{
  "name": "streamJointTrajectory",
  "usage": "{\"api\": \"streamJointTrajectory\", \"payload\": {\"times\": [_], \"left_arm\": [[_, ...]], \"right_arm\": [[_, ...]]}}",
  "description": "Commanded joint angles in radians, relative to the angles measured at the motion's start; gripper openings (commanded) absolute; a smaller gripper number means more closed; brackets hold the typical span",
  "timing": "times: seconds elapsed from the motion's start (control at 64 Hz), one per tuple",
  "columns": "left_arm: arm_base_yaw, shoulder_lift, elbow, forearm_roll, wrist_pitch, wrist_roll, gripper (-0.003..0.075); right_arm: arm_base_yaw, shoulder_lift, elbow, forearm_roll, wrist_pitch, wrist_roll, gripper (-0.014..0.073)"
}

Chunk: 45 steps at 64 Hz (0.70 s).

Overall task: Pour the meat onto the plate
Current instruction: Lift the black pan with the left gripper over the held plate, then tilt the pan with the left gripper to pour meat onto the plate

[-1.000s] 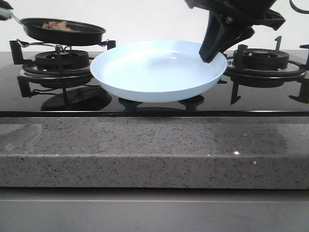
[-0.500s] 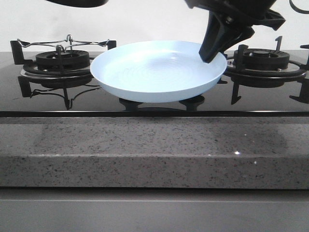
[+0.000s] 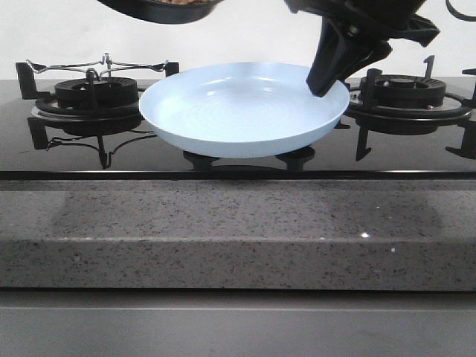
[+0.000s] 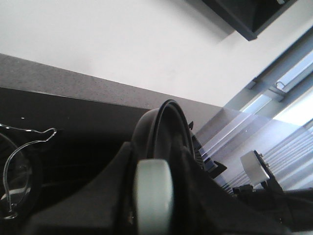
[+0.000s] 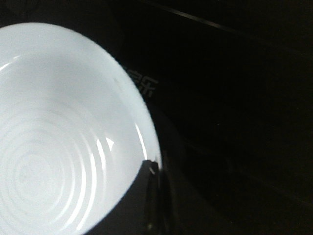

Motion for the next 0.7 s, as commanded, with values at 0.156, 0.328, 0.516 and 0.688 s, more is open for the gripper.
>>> {"api": "streamJointTrajectory", "payload": {"times": [0.156,0.328,0.516,0.688], "left_arm": [[-0.103,-0.043,-0.027,-0.107,0.007,0.196,-0.0020],[-0.192,-0.045,-0.027,-0.111,-0.036,0.380,-0.0020],[-0.274,-0.045,-0.029,-0.111,-0.065,0.573,-0.0020],[-0.318,-0.045,-0.031,-0.111,-0.118,0.746,-0.0020]], "right_arm": [[0.000,-0.037,-0.023,0.014,-0.043,-0.009,-0.0067],[0.000,-0.037,-0.023,0.014,-0.043,-0.009,-0.0067],[0.000,-0.037,-0.023,0.014,-0.043,-0.009,-0.0067],[0.000,-0.037,-0.023,0.014,-0.043,-0.009,-0.0067]]}}
